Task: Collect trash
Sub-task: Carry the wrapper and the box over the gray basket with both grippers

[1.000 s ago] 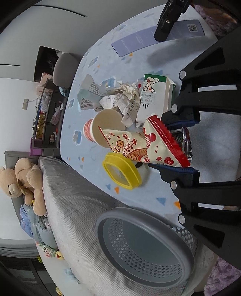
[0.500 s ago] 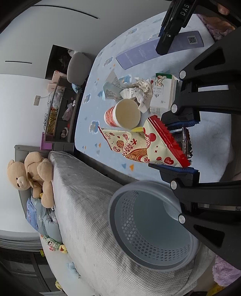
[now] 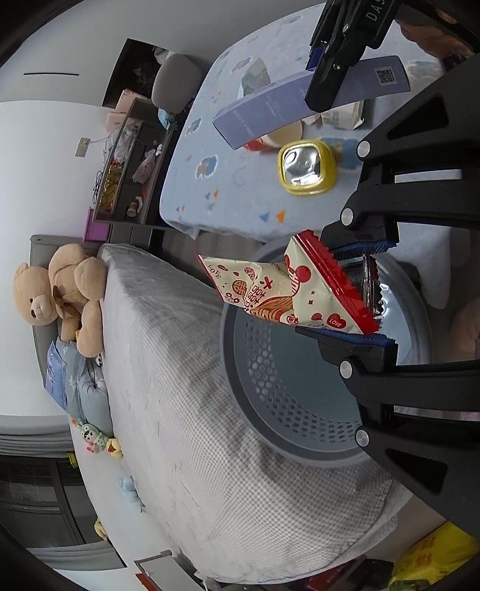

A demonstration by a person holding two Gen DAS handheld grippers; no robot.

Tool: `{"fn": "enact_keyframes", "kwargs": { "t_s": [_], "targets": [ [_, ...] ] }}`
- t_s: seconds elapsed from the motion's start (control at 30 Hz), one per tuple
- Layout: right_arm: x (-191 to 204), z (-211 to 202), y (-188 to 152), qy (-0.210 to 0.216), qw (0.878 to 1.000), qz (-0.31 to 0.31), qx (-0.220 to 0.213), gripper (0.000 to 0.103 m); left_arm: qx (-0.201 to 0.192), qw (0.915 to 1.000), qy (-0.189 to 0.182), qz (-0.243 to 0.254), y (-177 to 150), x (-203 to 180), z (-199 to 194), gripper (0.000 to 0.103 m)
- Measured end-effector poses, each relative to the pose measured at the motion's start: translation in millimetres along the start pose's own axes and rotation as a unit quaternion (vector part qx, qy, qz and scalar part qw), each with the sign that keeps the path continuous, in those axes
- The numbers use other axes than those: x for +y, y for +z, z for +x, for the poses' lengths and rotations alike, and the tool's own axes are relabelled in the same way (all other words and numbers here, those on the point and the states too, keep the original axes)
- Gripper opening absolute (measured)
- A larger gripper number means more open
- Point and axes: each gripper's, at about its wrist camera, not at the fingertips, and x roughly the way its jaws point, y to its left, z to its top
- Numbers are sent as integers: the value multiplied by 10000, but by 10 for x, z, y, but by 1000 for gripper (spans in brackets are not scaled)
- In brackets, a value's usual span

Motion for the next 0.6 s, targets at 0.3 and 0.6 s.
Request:
{"fn": "enact_keyframes", "kwargs": {
  "t_s": [0.3, 0.6],
  "targets": [
    [531, 612, 200, 304, 9979, -383, 417, 43, 193, 9991, 288, -244, 66, 452, 181, 31],
    [749, 1034, 382, 410, 9956, -466, 701, 43, 429, 9972, 405, -464, 120, 788, 415, 31]
  ]
}}
